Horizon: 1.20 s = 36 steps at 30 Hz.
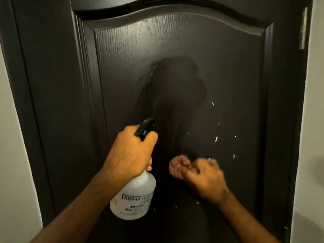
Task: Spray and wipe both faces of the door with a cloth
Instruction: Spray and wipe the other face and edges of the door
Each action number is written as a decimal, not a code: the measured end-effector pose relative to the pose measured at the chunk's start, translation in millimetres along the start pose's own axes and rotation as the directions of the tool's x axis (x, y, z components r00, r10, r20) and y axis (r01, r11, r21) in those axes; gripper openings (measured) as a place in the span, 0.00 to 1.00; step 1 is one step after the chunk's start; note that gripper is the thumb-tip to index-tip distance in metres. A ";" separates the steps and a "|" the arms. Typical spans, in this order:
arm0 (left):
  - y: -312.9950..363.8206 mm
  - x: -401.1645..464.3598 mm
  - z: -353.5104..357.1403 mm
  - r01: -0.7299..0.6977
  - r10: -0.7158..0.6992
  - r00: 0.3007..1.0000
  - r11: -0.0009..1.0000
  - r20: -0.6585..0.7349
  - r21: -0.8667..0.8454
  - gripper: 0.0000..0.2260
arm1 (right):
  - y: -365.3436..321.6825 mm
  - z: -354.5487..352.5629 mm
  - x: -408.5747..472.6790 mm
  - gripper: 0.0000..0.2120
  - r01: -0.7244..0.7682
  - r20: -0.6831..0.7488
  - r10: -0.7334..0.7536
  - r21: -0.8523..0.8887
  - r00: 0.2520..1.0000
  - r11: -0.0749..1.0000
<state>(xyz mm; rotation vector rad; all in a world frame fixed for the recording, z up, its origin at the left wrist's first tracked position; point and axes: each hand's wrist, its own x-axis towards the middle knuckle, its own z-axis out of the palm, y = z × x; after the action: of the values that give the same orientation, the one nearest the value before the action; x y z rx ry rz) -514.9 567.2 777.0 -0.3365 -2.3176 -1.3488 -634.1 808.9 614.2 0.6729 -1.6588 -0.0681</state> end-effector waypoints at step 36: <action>-28.3 12.1 -4.3 -0.026 0.037 0.997 0.985 0.062 -0.171 0.10 | 62.4 -20.8 132.7 0.16 -0.662 -0.288 0.645 0.048 0.708 0.748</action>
<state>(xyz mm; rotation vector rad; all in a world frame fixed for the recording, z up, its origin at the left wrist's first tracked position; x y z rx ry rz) -536.2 549.3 763.1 -0.4747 -2.2436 -1.5449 -645.3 806.0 761.9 0.0021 -1.5139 0.4789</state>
